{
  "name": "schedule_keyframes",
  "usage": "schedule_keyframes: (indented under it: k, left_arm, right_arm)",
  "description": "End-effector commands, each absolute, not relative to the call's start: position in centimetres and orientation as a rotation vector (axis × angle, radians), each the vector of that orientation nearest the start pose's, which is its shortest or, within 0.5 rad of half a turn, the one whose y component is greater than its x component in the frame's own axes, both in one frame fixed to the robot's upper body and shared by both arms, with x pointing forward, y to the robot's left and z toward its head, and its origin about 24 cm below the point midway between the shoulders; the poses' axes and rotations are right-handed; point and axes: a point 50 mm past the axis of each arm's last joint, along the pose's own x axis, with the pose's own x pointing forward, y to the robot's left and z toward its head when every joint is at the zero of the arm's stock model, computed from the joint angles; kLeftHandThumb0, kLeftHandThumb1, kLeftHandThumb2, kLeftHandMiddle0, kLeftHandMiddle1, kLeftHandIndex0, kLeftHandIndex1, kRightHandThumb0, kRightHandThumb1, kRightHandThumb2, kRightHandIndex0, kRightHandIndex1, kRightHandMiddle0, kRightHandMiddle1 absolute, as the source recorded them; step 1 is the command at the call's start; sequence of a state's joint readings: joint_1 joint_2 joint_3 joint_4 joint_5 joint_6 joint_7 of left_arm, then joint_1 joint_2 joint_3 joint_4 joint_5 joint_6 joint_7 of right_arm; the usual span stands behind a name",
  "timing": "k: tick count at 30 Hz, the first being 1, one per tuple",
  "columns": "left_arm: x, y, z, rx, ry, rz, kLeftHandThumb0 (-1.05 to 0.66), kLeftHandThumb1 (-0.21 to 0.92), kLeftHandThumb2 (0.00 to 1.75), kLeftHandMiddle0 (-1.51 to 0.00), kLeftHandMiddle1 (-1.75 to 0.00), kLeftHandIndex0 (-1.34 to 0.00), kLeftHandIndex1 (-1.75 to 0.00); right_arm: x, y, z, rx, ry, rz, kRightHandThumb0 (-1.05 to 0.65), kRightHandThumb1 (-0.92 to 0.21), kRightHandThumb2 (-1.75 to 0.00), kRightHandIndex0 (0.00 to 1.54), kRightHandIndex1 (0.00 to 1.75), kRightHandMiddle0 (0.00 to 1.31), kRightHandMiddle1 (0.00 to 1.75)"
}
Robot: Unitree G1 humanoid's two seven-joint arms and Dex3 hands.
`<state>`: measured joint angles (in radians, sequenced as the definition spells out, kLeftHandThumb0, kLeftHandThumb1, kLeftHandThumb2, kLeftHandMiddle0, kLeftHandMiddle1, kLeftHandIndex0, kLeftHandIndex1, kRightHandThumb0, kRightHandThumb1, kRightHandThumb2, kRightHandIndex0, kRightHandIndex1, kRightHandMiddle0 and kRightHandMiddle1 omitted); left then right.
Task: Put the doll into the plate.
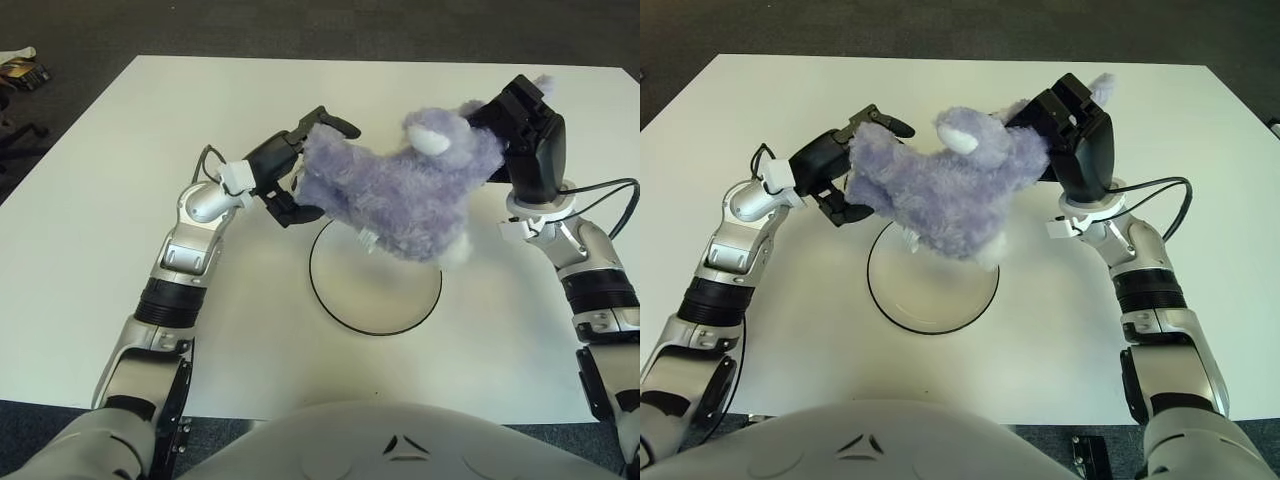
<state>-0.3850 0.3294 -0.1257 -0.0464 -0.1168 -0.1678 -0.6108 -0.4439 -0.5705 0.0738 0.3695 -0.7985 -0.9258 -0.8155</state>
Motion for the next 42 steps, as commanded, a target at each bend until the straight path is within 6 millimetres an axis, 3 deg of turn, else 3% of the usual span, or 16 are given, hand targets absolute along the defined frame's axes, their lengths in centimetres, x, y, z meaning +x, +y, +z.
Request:
schedule_keyframes:
  k: [1, 3, 4, 7, 11, 15, 18, 21, 22, 24, 28, 37, 42]
  left_arm:
    - [28.8, 11.4, 16.4, 0.367, -0.487, -0.838, -0.73, 0.21, 1.05, 0.00, -1.06, 0.00, -1.14]
    - [28.8, 11.0, 16.5, 0.354, -0.482, -0.842, -0.71, 0.20, 1.06, 0.00, -1.08, 0.00, -1.17]
    - [28.8, 10.9, 16.5, 0.351, -0.480, -0.843, -0.69, 0.20, 1.06, 0.00, -1.09, 0.00, -1.18]
    - [28.8, 10.7, 16.5, 0.349, -0.461, -0.834, -0.65, 0.17, 1.10, 0.00, -1.16, 0.00, -1.20]
    - [28.8, 10.7, 16.6, 0.344, -0.445, -0.810, -0.59, 0.15, 1.14, 0.00, -1.26, 0.00, -1.24]
    - [28.7, 10.5, 16.7, 0.337, -0.431, -0.781, -0.55, 0.12, 1.20, 0.00, -1.47, 0.00, -1.48]
    - [28.7, 10.4, 16.7, 0.333, -0.414, -0.761, -0.52, 0.12, 1.22, -0.20, -1.65, -0.06, -1.66]
    - [28.8, 10.2, 16.8, 0.331, -0.403, -0.747, -0.47, 0.12, 1.23, -0.37, -1.72, -0.20, -1.72]
    - [28.8, 10.2, 16.8, 0.334, -0.403, -0.743, -0.47, 0.12, 1.23, -0.40, -1.72, -0.23, -1.72]
    - [28.9, 10.1, 16.9, 0.340, -0.405, -0.735, -0.20, 0.18, 1.35, -0.56, -1.72, -0.37, -1.74]
    - [29.0, 10.0, 17.0, 0.365, -0.427, -0.701, -0.06, 0.14, 1.48, -0.68, -1.73, -0.50, -1.74]
    - [28.8, 9.8, 17.2, 0.375, -0.446, -0.628, -0.01, -0.01, 1.62, -0.82, -1.75, -0.75, -1.54]
    - [28.8, 9.6, 17.3, 0.342, -0.431, -0.631, -0.01, -0.06, 1.68, -0.86, -1.75, -0.78, -1.57]
  right_arm:
    - [28.1, -19.3, 16.7, -0.831, -1.257, -0.110, -0.01, -0.21, -1.44, 0.57, 1.75, 0.56, 1.74]
    - [28.1, -19.3, 16.7, -0.836, -1.254, -0.107, -0.01, -0.20, -1.46, 0.58, 1.75, 0.57, 1.74]
    - [28.1, -19.3, 16.7, -0.837, -1.253, -0.106, -0.01, -0.16, -1.45, 0.65, 1.75, 0.66, 1.59]
    - [28.1, -19.3, 16.8, -0.836, -1.251, -0.103, -0.01, -0.09, -1.48, 0.74, 1.75, 0.78, 1.41]
    - [28.1, -19.3, 16.8, -0.829, -1.242, -0.101, -0.02, -0.04, -1.51, 0.79, 1.75, 0.82, 1.35]
    - [28.1, -19.4, 16.7, -0.825, -1.228, -0.096, -0.02, 0.02, -1.57, 0.84, 1.75, 0.86, 1.35]
    - [28.1, -19.4, 16.8, -0.825, -1.219, -0.090, -0.01, 0.07, -1.63, 0.87, 1.75, 0.89, 1.36]
    - [28.1, -19.4, 16.8, -0.823, -1.212, -0.088, -0.01, 0.11, -1.68, 0.88, 1.75, 0.92, 1.38]
    - [28.1, -19.5, 16.8, -0.823, -1.210, -0.088, -0.01, 0.11, -1.68, 0.89, 1.75, 0.92, 1.39]
    - [28.1, -19.5, 16.8, -0.824, -1.205, -0.089, -0.01, 0.13, -1.69, 0.89, 1.75, 0.93, 1.39]
    - [28.0, -19.5, 16.9, -0.825, -1.201, -0.086, -0.01, 0.13, -1.70, 0.90, 1.75, 0.93, 1.39]
    - [28.0, -19.5, 16.9, -0.825, -1.206, -0.080, -0.01, 0.11, -1.68, 0.88, 1.75, 0.91, 1.40]
    - [28.0, -19.6, 16.9, -0.828, -1.207, -0.082, -0.01, 0.09, -1.66, 0.88, 1.75, 0.90, 1.38]
